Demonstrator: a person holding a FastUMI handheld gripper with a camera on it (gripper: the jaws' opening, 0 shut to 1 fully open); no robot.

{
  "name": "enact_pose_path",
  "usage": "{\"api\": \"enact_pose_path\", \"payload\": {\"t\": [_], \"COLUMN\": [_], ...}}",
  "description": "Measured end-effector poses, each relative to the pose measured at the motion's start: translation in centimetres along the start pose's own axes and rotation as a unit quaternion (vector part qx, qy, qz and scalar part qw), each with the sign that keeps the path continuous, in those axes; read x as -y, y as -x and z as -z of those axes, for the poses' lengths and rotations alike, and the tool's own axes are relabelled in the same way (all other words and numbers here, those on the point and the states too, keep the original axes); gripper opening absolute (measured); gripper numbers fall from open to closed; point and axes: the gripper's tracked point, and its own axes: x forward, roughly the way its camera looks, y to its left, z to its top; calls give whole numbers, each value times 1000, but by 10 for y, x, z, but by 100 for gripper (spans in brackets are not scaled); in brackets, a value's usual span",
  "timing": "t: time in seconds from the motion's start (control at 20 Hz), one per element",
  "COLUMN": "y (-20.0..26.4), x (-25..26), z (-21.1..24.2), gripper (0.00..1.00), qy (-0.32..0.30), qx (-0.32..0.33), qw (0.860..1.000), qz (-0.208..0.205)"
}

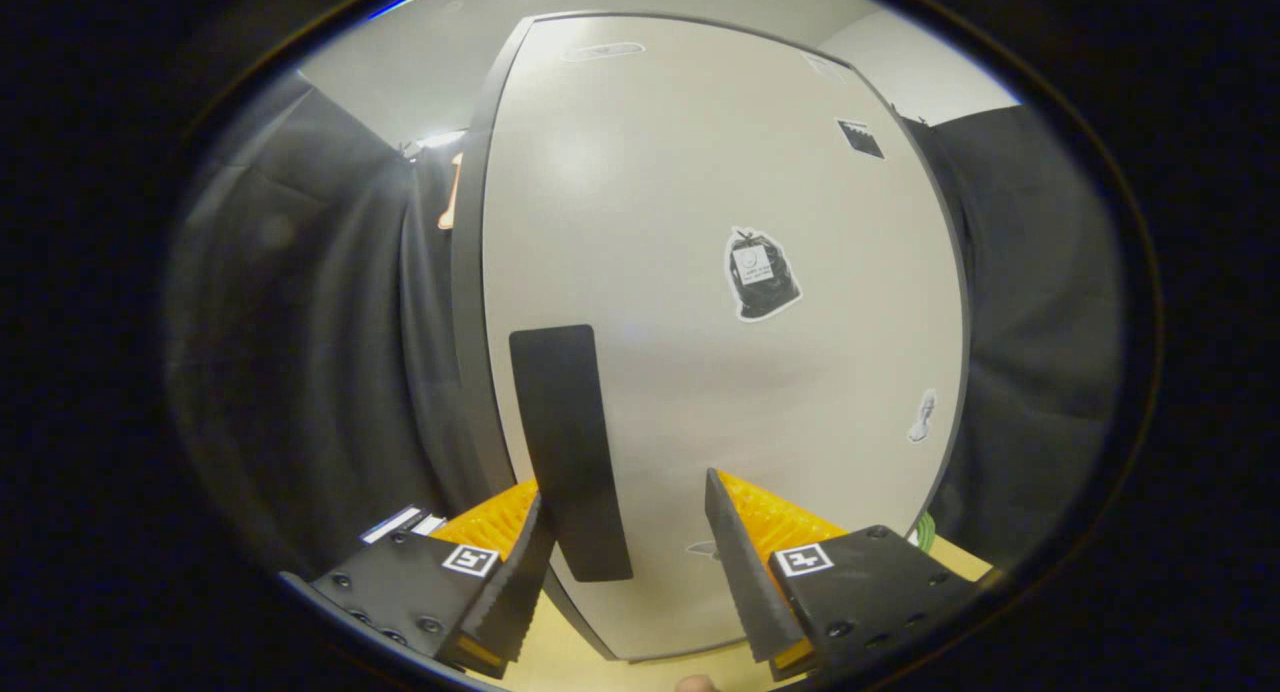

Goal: Open the shoe cabinet door, grab the shoes and put them into the shoe cabinet, then close the shoe cabinet door.

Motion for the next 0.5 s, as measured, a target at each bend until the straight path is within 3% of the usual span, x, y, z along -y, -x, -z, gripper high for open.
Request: {"api": "enact_pose_path", "payload": {"t": [0.5], "y": [37], "x": [0], "z": [-36], "gripper": [83], "qy": [-15], "qx": [46], "qw": [998], "qz": [-38]}}
